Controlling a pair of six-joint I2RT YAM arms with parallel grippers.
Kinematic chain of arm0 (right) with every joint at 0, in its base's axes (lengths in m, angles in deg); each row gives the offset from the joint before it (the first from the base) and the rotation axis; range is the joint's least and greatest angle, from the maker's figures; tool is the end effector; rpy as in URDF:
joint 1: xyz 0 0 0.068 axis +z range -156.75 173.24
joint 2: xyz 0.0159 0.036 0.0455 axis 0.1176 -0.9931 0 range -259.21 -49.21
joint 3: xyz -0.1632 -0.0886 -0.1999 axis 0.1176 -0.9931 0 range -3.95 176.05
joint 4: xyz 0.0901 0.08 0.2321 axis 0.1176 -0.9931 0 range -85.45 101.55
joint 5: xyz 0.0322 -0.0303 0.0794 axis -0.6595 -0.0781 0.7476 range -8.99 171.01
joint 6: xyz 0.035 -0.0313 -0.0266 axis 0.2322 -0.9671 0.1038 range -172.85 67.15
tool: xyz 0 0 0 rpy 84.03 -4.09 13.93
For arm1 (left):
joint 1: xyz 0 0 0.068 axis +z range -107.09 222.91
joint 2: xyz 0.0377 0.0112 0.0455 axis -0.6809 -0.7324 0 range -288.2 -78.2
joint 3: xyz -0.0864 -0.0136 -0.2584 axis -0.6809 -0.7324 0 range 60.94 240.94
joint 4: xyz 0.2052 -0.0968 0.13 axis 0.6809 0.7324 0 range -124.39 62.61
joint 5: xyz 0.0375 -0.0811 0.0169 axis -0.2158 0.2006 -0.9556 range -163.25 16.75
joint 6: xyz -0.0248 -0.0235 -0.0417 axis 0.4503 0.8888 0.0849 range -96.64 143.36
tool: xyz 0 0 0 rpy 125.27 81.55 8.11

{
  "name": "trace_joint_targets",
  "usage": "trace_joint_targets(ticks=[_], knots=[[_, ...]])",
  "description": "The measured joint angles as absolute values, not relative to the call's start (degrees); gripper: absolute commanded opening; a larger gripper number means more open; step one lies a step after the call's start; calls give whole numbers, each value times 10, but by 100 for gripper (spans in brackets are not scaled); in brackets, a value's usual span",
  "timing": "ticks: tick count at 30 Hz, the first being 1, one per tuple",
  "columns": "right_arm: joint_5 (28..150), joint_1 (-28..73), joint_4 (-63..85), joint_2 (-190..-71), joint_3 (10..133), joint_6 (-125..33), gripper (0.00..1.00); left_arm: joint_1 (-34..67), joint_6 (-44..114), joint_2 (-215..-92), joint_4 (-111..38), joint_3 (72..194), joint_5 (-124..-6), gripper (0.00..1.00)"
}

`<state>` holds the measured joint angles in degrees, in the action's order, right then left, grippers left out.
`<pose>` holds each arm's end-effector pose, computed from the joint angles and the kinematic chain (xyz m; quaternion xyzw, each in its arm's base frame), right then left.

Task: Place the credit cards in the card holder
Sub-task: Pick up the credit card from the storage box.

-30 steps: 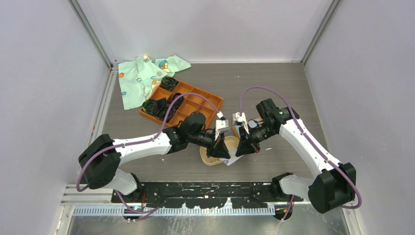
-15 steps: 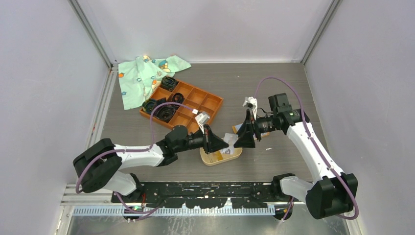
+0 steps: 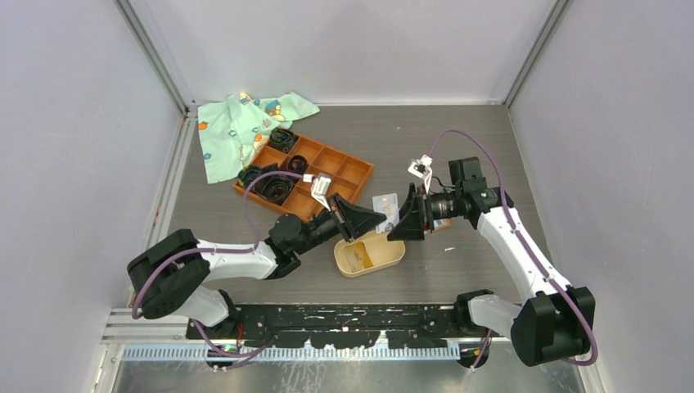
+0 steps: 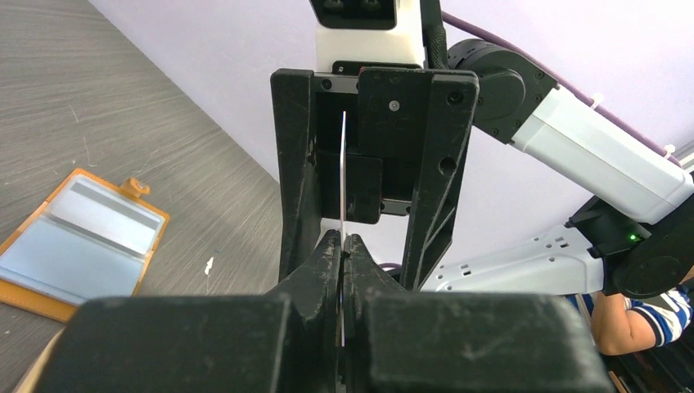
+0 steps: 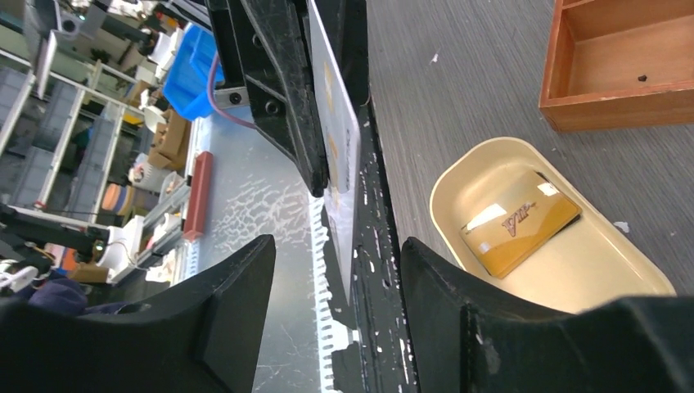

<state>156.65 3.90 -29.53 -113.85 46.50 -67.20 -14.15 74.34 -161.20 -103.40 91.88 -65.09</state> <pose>0.1964 0.0721 0.2821 -0.3419 0.6964 0.5773 0.2546 0.1536 -0.2464 0.2510 0.0886 0.5898 -0.6735 0.4366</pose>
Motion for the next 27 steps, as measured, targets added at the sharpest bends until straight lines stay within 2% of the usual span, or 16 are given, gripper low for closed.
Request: trace_joint_targets(ticks=[2,4,8,9,10,13,15,23,26,27], knots=[[1578,34,-289,-1139,465,-661,61,-141,744,-1612,-1037,919,-652,0],[1587,25,-282,-1139,465,-648,51,-141,744,-1612,-1040,919,-651,0],[1598,16,-267,-1139,465,-631,9,-141,745,-1613,-1042,919,-651,0],[1600,15,-264,-1139,465,-625,3,-142,745,-1613,-1043,919,-651,0],[1602,15,-261,-1139,465,-624,1,-142,746,-1613,-1044,919,-651,3],[1610,15,-258,-1139,465,-616,1,-141,746,-1614,-1045,919,-650,27],[1612,15,-257,-1138,465,-616,1,-134,750,-1614,-1043,919,-642,35],[1612,15,-249,-1135,455,-617,1,-71,756,-1556,-923,950,-528,38],[1613,16,-248,-1131,450,-619,1,-65,749,-1541,-874,978,-492,35],[1614,18,-248,-1130,450,-620,1,-64,745,-1538,-862,985,-485,30]])
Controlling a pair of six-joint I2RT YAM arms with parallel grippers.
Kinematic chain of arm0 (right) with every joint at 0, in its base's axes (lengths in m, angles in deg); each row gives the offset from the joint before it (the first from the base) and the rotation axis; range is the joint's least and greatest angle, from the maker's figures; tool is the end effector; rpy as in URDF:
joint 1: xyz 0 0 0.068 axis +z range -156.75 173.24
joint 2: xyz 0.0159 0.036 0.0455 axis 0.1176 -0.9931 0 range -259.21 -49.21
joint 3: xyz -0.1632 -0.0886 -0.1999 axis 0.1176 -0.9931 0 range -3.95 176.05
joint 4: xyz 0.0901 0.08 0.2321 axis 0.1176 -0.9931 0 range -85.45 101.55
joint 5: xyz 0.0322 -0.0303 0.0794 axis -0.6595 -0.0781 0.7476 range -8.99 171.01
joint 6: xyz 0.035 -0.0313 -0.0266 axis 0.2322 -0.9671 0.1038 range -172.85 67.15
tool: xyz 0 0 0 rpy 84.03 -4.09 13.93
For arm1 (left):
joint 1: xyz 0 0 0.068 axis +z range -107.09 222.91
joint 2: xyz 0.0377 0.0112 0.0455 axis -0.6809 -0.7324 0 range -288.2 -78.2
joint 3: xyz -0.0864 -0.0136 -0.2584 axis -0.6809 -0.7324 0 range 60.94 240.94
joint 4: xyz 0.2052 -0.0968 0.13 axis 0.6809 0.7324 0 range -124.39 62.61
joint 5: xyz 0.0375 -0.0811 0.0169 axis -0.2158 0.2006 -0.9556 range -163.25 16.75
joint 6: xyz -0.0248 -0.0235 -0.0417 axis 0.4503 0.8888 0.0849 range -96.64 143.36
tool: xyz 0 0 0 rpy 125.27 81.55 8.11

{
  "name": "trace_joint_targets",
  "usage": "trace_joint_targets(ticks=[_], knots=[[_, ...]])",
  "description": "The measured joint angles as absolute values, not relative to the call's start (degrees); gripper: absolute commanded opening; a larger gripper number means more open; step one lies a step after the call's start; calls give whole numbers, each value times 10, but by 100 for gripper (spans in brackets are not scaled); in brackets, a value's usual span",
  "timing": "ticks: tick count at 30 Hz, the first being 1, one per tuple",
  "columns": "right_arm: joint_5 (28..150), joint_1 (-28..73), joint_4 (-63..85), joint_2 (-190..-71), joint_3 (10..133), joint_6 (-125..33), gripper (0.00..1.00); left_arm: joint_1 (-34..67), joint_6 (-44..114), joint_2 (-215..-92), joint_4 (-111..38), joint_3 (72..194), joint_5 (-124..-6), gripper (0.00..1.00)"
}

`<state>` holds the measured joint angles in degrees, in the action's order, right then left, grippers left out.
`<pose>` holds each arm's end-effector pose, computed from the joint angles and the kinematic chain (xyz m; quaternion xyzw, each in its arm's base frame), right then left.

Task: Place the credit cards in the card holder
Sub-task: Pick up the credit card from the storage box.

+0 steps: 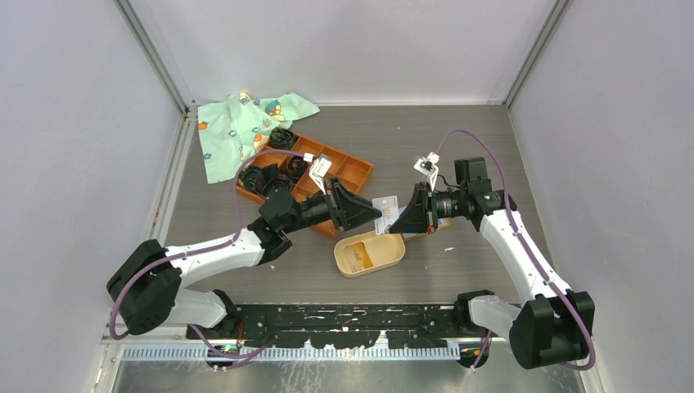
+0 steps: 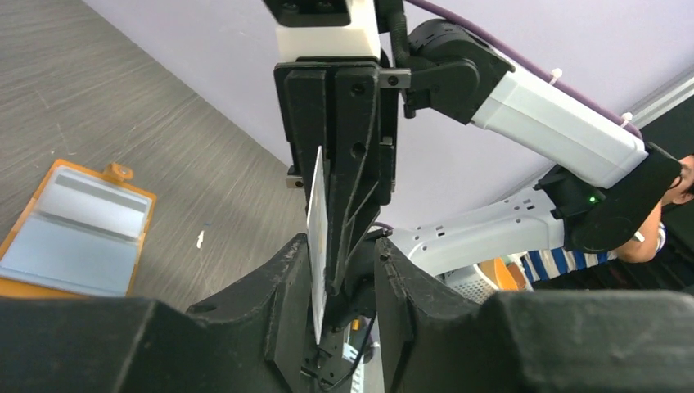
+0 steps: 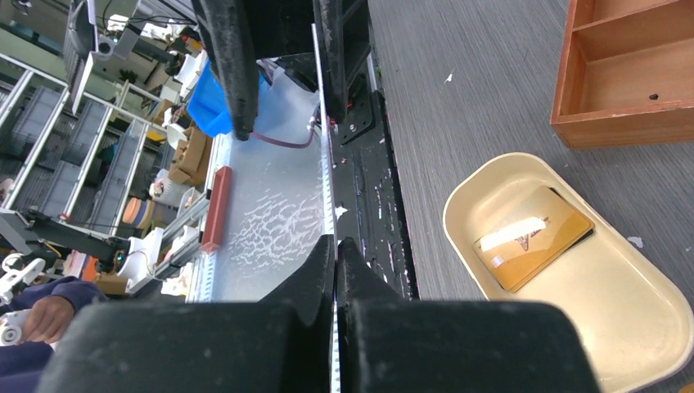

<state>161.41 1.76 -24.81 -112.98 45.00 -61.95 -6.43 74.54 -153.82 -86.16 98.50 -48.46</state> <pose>0.1982 0.0653 0.2834 -0.3223 0.6790 0.6074 0.2570 0.1761 -0.2280 0.2906 0.1591 0.6059 -0.6754 0.3891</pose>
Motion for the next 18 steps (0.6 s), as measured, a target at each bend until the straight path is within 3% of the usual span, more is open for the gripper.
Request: trace_joint_targets(ticks=[2,4,7,11,15,18], knots=[[1615,18,-248,-1127,450,-621,1,-64,739,-1536,-840,994,-474,6],[1617,18,-248,-1124,449,-624,1,-60,734,-1536,-822,999,-470,0],[1614,19,-252,-1124,449,-633,1,-56,721,-1536,-795,1005,-466,0],[1601,23,-278,-1124,449,-665,1,-57,709,-1536,-766,1014,-461,14],[1586,32,-312,-1125,451,-702,1,-58,707,-1536,-751,1014,-455,21],[1578,37,-328,-1125,451,-719,1,-58,706,-1536,-746,1018,-450,21]])
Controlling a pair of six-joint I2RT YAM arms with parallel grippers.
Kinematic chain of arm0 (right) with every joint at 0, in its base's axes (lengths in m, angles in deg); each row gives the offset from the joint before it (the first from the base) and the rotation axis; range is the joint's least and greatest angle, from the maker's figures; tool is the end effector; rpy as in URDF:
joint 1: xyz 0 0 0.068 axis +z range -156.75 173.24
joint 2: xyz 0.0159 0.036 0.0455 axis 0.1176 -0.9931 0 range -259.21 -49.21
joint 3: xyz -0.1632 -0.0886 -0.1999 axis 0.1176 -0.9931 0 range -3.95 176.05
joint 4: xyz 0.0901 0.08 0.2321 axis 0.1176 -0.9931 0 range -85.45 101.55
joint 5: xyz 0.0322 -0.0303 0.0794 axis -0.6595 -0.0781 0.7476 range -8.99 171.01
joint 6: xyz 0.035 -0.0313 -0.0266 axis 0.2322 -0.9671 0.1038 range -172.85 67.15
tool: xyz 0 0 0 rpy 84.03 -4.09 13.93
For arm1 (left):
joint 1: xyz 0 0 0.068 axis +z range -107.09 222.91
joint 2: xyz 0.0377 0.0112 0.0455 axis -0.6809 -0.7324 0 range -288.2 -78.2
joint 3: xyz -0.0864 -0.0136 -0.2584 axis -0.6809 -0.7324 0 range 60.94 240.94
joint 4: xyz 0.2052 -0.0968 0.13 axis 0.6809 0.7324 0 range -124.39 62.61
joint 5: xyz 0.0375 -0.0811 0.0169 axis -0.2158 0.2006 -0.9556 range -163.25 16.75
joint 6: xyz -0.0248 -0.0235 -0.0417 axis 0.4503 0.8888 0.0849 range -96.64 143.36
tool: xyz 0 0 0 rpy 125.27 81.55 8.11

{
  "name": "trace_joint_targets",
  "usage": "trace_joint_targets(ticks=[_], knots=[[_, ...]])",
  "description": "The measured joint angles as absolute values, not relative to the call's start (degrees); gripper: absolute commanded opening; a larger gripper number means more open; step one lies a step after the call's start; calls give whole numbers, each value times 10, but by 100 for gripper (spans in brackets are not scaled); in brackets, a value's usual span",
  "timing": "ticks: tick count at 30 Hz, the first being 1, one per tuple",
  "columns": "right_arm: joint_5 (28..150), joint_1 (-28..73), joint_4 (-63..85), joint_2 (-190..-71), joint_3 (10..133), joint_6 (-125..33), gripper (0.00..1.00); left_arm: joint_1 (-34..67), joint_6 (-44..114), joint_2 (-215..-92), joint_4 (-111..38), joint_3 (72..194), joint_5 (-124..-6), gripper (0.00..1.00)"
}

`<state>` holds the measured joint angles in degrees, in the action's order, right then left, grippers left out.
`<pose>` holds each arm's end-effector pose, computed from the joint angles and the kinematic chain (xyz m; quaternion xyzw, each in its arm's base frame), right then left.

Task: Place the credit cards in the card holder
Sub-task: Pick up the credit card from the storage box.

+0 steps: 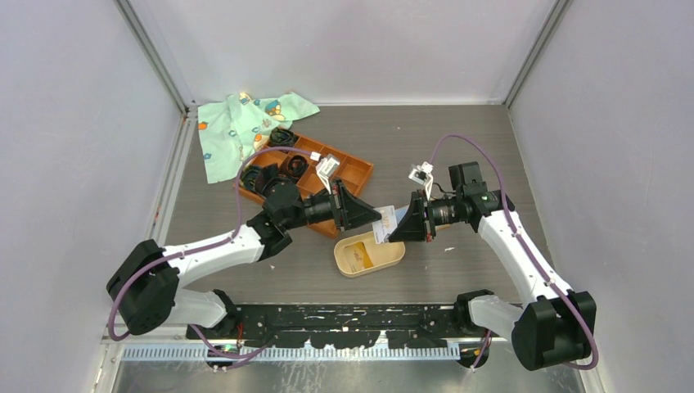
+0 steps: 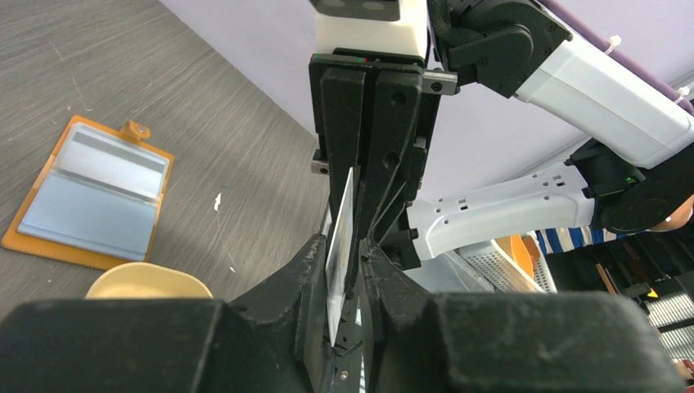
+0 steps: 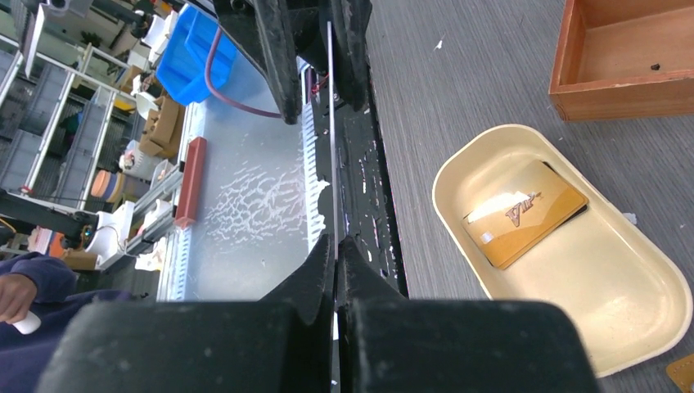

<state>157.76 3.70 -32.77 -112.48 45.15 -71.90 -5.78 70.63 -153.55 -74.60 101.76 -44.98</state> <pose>0.1869 0.0698 0.2775 -0.3552 0.6867 0.5798 0.2571 0.1814 -0.2320 0.2899 0.1891 0.6486 -0.6437 0.3594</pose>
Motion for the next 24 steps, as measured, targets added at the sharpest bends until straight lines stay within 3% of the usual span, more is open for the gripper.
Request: trace_joint_targets(ticks=[3,5,10,13,15,19,24], knots=[[1573,40,-337,-1125,452,-728,1,-58,706,-1536,-745,1022,-445,1],[1572,40,-340,-1125,453,-733,5,-58,704,-1536,-744,1023,-443,0],[1564,41,-345,-1125,454,-739,36,-58,695,-1536,-744,1023,-437,0],[1530,41,-362,-1125,460,-765,43,-52,694,-1531,-740,1019,-439,0],[1487,41,-388,-1125,476,-805,43,-40,700,-1515,-733,1002,-442,0],[1382,41,-388,-1116,481,-865,16,-1,722,-1468,-708,950,-459,0],[1210,58,-326,-1111,438,-883,8,12,726,-1405,-661,903,-488,0]])
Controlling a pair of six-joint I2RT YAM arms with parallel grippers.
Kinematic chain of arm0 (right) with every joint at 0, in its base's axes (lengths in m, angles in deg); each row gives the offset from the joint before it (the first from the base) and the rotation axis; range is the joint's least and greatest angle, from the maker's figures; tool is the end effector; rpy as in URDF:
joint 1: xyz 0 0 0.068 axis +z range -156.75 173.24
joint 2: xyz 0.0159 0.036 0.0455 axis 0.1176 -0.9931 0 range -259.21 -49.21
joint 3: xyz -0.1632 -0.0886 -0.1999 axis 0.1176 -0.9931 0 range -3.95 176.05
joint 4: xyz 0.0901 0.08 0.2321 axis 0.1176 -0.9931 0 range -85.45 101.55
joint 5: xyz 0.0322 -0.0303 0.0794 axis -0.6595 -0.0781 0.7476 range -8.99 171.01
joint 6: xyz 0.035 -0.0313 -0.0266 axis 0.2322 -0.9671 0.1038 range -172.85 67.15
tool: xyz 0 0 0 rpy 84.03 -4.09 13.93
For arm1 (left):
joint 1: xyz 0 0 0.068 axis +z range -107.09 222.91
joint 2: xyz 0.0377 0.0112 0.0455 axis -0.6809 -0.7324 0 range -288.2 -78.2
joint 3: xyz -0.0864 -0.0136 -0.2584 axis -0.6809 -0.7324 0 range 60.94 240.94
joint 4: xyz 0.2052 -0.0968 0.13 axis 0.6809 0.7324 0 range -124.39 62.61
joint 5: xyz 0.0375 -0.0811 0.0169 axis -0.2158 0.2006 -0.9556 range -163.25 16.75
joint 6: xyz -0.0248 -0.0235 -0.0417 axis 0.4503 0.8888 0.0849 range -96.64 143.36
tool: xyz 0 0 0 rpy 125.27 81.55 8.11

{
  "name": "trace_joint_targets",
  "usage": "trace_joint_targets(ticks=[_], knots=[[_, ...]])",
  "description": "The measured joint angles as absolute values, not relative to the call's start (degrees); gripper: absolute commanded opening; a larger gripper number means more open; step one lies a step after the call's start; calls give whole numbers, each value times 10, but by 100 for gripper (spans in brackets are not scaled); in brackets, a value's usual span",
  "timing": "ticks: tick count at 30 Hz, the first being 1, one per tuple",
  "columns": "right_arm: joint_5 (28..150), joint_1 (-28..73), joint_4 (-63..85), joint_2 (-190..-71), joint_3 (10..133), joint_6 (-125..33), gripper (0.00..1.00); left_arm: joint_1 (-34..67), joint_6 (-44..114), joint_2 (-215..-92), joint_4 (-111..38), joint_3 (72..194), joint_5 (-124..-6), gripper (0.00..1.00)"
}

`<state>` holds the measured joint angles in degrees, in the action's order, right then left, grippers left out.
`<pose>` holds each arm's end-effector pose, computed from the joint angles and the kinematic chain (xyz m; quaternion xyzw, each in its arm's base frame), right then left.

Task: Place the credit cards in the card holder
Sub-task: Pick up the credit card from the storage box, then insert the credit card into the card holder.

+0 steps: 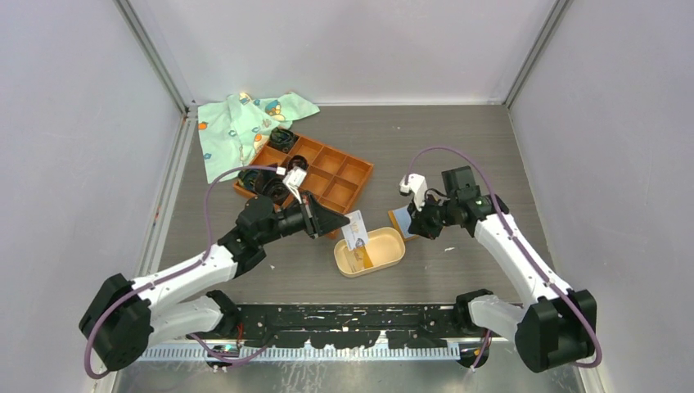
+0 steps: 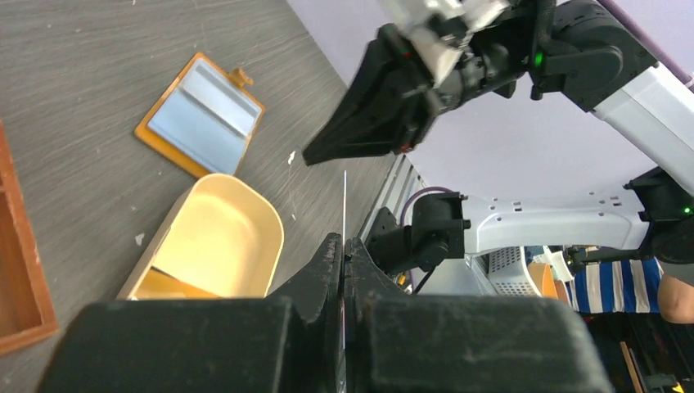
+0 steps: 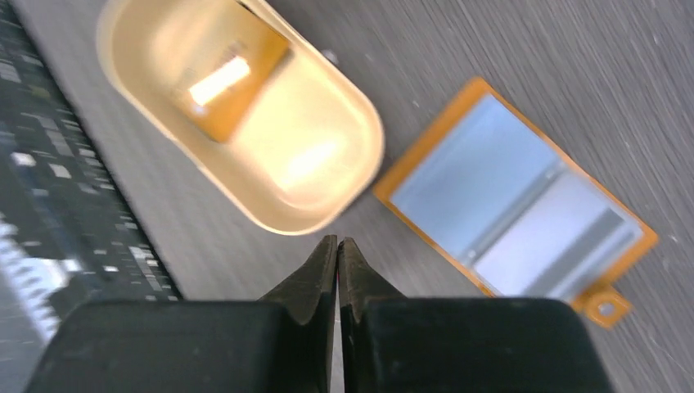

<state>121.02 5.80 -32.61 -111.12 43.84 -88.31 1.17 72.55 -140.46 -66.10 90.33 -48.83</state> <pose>0.1914 0.0662 0.2587 -0.4532 0.7876 0.2715 0.3171 0.1707 -0.1720 0.2624 0.1024 0.7063 -0.5935 0.3721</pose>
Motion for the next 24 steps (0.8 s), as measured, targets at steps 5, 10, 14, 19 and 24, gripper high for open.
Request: trace_joint_targets(ticks=[5,10,14,19,24], knots=[[1047,124,-266,-1163,414,-882,5,12,719,-1349,-617,883,-517,0],[980,169,-236,-1229,411,-855,5,12,712,-1318,-602,868,-535,0],[968,186,-234,-1274,415,-824,5,12,713,-1306,-602,847,-542,0],[1010,193,-243,-1309,433,-776,5,12,714,-1274,-592,825,-550,0],[1062,234,-240,-1323,449,-727,5,12,724,-1245,-593,819,-558,0]])
